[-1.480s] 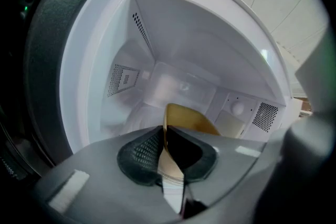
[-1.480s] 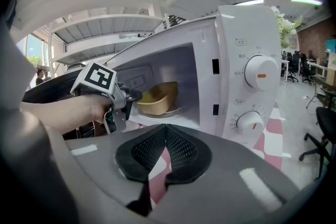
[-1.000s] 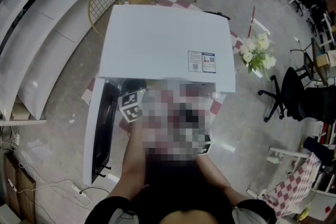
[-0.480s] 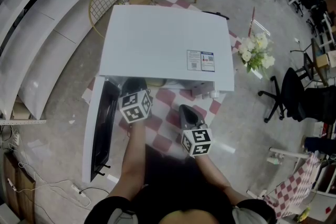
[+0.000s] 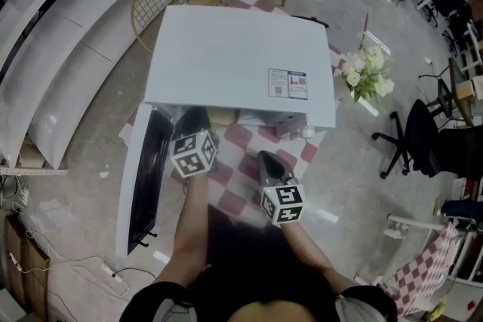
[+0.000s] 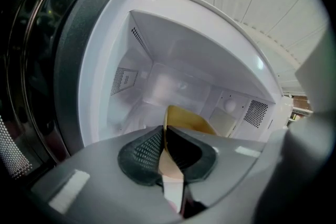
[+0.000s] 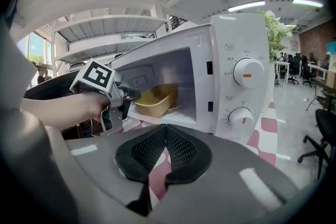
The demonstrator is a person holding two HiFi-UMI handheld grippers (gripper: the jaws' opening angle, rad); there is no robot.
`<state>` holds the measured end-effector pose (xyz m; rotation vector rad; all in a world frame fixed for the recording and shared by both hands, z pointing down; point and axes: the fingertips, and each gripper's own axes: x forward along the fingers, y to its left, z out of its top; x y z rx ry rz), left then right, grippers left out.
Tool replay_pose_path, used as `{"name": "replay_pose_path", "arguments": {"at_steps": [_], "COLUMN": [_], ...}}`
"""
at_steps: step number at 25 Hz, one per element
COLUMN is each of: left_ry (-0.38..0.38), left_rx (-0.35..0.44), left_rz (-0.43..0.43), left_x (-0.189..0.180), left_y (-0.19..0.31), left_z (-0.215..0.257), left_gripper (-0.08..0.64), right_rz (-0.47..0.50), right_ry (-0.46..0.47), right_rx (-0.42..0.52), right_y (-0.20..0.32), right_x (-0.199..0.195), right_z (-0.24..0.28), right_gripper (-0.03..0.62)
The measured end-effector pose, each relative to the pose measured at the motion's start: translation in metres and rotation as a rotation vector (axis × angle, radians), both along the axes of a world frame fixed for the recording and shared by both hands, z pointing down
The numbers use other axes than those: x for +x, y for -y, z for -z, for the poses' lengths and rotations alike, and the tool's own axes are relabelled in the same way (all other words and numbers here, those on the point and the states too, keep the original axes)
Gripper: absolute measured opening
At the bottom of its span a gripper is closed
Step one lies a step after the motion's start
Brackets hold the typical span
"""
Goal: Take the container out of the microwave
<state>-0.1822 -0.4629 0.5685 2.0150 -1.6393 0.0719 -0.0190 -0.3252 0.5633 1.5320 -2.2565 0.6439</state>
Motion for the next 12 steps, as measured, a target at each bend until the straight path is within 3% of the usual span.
{"name": "replay_pose_path", "arguments": {"at_steps": [12], "left_ry": [0.004], "left_rx": [0.007], "left_rz": [0.023], "left_x": [0.001], "left_y": [-0.018], "left_z": [0.004], "left_gripper": [0.026], "right_rz": [0.019], "right_ry": [0.007], "right_rx": [0.012], "right_y": [-0.011], "right_x": [0.006], "right_z": [0.002], "right_gripper": [0.0]}}
